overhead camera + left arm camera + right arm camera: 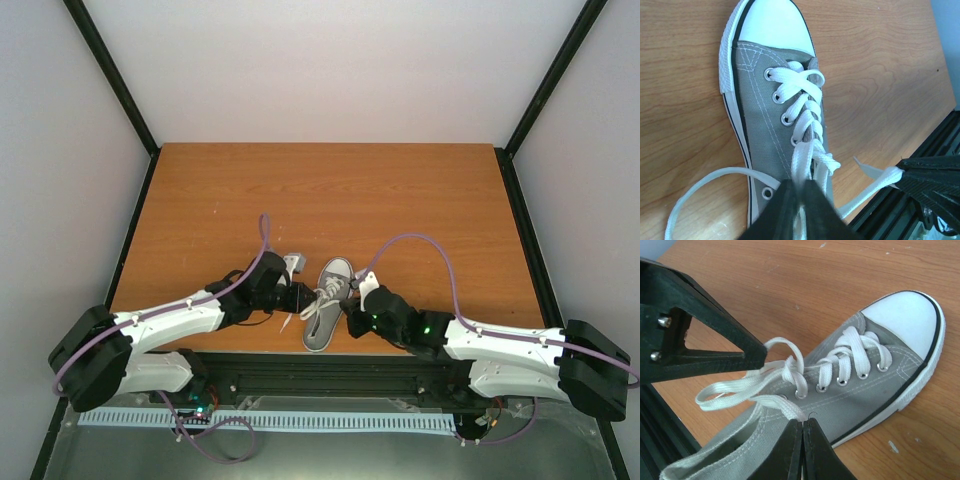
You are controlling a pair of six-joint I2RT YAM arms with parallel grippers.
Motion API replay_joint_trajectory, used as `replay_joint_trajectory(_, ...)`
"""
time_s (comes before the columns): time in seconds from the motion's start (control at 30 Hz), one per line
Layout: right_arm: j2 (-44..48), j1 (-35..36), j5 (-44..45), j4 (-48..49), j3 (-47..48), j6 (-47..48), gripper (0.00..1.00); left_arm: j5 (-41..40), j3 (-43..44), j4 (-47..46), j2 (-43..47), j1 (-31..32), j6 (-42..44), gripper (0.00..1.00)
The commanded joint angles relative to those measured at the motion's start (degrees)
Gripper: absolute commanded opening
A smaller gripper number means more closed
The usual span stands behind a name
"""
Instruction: Tie the shoes
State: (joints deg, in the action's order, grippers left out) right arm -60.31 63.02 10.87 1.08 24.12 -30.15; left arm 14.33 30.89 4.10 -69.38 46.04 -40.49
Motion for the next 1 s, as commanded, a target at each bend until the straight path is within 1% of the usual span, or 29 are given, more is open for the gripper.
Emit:
replay_joint_trajectory(0.0, -1.22, -0.27, -0.21, 1.97, 3.21, 1.00, 0.03, 0.28, 0.51, -2.42, 0.22, -0.43, 0.17, 0.01)
replay_joint_trajectory(0.3, -9.29, -0.27, -1.87, 3.60, 8.63, 3.21, 0.03, -0.75, -1.19, -2.86, 2.08, -0.43, -0.42, 0.01)
replay_joint_trajectory(0.6, -15.23, -0.28, -2.68, 5.61, 10.40, 3.56, 0.03, -1.28, -2.14, -3.52, 3.76, -0.43, -0.31, 0.01)
replay_joint_trajectory(0.83, -17.65, -0.27, -1.06, 5.50, 11.21, 3.35, 0.03, 0.52, -3.06, -5.29, 4.42, -0.45, 0.27, 0.01)
replay_joint_trajectory(0.97, -18.78, -0.27, -0.31, 5.46, 11.62, 3.19, 0.03, 3.20, -3.62, -7.24, 4.49, -0.43, 1.06, 0.01)
